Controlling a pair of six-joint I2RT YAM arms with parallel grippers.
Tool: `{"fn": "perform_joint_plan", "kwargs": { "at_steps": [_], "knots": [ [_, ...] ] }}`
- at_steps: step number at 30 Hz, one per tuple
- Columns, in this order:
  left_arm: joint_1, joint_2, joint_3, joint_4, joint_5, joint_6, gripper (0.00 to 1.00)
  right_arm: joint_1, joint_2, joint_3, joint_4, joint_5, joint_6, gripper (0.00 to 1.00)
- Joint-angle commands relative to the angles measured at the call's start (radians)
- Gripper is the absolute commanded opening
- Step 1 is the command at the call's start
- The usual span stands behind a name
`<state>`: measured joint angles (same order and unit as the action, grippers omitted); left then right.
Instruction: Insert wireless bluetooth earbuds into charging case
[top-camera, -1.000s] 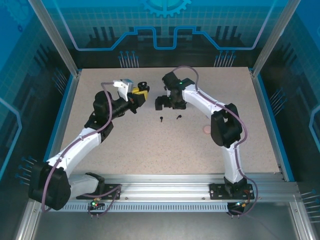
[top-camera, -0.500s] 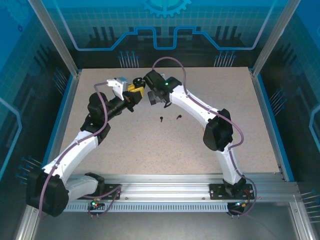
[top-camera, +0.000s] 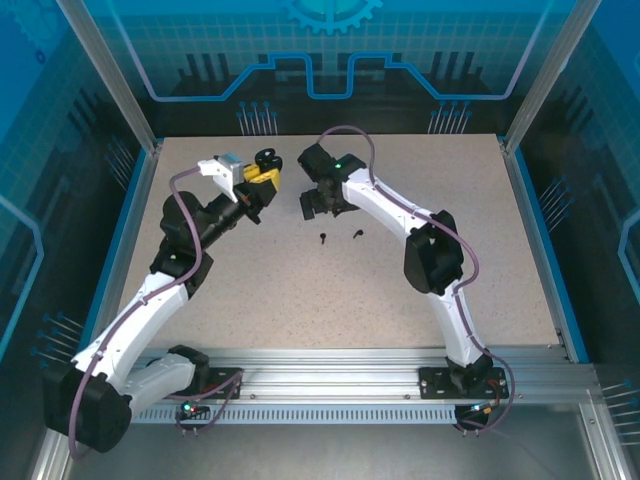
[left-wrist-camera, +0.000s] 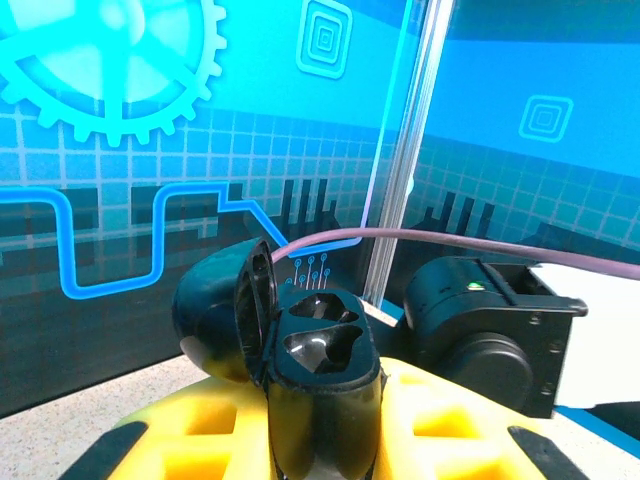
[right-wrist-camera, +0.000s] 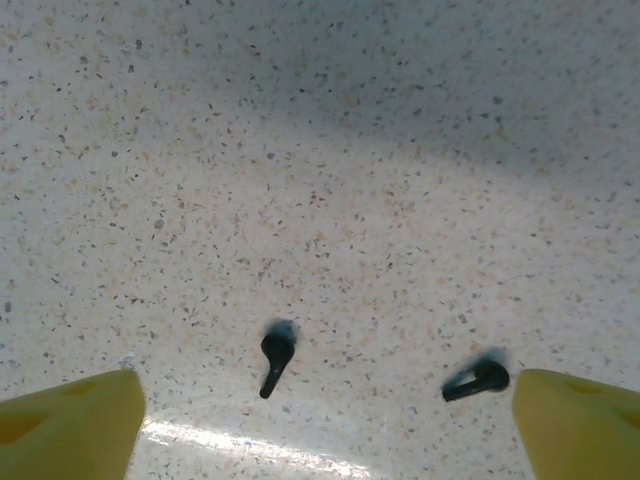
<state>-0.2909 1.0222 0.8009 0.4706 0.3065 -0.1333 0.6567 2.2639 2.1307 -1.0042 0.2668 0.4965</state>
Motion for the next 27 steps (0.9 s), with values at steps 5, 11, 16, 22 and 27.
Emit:
{"fn": "perform_joint_plan", "kwargs": {
  "at_steps": [5,11,16,22,27],
  "knots": [
    [0.002,-0.035,-0.010,0.041,-0.032,-0.020,0.00,-0.032,0.129,0.109,-0.115,-0.150,0.135,0.64],
    [0.002,-0.042,-0.021,0.044,-0.033,-0.022,0.00,-0.033,0.183,0.123,-0.139,-0.178,0.174,0.48],
    [0.002,-0.039,-0.022,0.042,-0.036,-0.019,0.00,-0.023,0.210,0.126,-0.145,-0.175,0.186,0.46],
    [0.002,-0.036,-0.028,0.040,-0.036,-0.017,0.00,-0.010,0.240,0.151,-0.147,-0.179,0.192,0.43],
    [0.002,-0.034,-0.031,0.040,-0.042,-0.015,0.00,0.003,0.269,0.181,-0.166,-0.173,0.192,0.41]
  ]
}}
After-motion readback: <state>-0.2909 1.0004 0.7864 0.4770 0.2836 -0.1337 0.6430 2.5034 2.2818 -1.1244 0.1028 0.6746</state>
